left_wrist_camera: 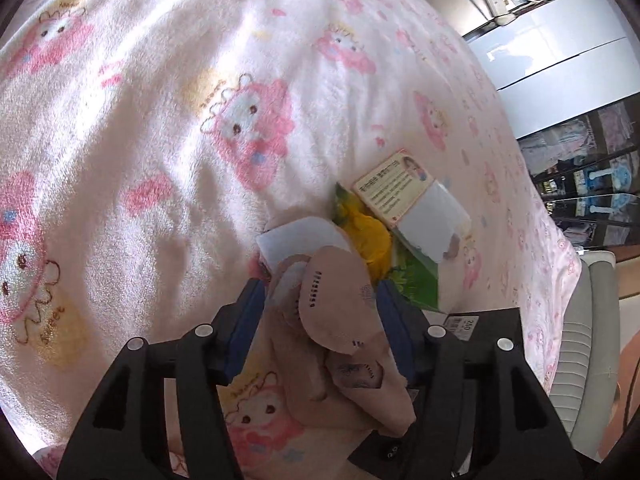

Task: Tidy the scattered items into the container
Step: 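Lift the pink face mask with both tools toward the box, then carry the pink face mask with both tools over the black box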

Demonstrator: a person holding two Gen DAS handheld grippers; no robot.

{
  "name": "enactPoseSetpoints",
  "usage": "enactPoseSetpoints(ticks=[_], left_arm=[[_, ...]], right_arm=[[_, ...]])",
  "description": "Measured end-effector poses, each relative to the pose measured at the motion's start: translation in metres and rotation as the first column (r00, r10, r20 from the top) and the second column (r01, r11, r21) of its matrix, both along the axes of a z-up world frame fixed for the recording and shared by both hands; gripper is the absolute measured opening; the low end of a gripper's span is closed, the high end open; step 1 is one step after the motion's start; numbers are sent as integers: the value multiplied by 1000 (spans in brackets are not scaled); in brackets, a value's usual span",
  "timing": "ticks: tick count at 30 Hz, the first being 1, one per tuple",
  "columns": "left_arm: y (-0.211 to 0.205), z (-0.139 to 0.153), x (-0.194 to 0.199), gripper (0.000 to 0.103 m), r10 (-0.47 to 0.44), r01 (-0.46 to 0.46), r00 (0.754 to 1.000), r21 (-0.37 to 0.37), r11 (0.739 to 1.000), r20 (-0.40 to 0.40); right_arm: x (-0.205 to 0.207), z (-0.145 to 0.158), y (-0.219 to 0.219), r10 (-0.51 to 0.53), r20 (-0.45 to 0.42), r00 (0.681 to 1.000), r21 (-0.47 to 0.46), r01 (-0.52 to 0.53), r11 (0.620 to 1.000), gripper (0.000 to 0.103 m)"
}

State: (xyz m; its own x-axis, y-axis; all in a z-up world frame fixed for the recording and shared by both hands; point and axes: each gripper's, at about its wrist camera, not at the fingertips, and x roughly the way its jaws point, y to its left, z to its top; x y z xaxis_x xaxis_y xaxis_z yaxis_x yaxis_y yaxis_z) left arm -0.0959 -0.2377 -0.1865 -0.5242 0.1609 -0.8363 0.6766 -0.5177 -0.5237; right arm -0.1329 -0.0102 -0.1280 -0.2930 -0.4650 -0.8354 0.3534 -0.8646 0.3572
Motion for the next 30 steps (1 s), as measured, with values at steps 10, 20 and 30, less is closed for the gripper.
enactPoseSetpoints(ticks=[10, 20, 30], left_arm=[[-7, -14, -8, 11, -34, 38, 999, 113, 993, -34], [-73, 3, 50, 50, -23, 21, 1000, 146, 989, 8], [-78, -33, 9, 67, -117, 109, 993, 266, 958, 14]], right_arm=[[-29, -17, -20, -9, 47, 999, 54, 7, 999, 23], [-27, -27, -40, 39, 91, 995, 46, -43, 998, 49], [-52, -77, -68, 31, 221, 975, 80, -50, 996, 63]])
